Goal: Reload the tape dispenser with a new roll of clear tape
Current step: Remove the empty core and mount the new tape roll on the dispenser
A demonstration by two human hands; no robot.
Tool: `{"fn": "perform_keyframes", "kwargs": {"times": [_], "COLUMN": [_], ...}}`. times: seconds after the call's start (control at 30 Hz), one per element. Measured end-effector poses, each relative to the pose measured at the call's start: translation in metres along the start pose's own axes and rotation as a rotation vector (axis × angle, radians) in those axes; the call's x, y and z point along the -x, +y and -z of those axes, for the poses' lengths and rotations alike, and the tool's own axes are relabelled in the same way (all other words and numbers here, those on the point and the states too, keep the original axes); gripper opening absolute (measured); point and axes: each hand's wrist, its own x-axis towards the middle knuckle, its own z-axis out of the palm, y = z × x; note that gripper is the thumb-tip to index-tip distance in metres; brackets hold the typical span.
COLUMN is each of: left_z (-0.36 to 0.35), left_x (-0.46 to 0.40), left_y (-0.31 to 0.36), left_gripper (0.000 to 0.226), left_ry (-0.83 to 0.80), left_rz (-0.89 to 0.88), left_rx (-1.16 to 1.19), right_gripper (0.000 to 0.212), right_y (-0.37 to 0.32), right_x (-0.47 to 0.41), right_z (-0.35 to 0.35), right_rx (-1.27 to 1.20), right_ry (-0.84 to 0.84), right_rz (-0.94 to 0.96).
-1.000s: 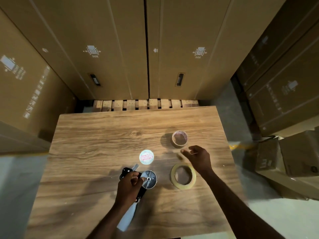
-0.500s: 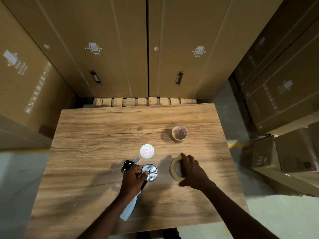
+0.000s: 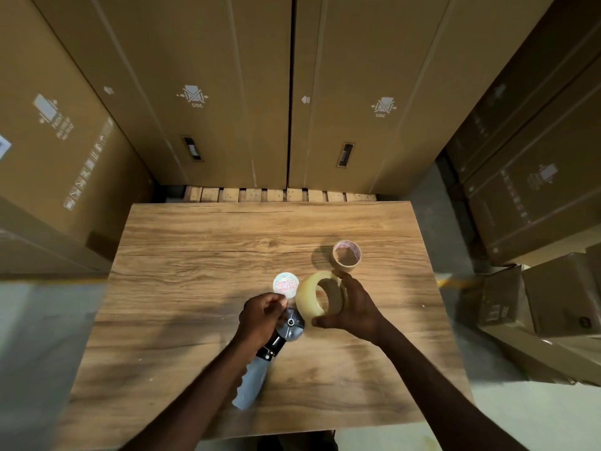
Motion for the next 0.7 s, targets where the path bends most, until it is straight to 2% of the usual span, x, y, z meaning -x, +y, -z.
{"fn": "perform_keyframes", "kwargs": {"times": [0.07, 0.2, 0.3, 0.47, 0.7], "left_z": [0.0, 0.0, 0.005, 0.009, 0.013], "left_x": [-0.001, 0.017, 0.026, 0.023, 0.021], "left_y": [0.003, 0.03, 0.036, 0.03, 0.03], "left_gripper": [0.029, 0.023, 0.023, 0.019, 0.021], "left_ry": [-0.037, -0.045, -0.082, -0.03, 0.025], "left_rz": [0.019, 0.038, 0.045, 0.079, 0.142], "left_rx": [0.07, 0.284, 0.384, 0.409, 0.44], "right_gripper": [0.127, 0.111, 0.109, 0.126, 0.129], "right_y": [-0.009, -0.021, -0.021, -0.024, -0.022], "right_x": [-0.003, -0.004, -0.005, -0.003, -0.006], "right_z": [-0.006, -0.013, -0.017, -0.025, -0.032], "right_rx": [-0.09, -0.203, -0.269, -0.197, -0.068], "right_ry": [0.001, -0.025, -0.035, -0.002, 0.052], "right_rz": [-0.034, -0.074, -0.096, -0.096, -0.018]}}
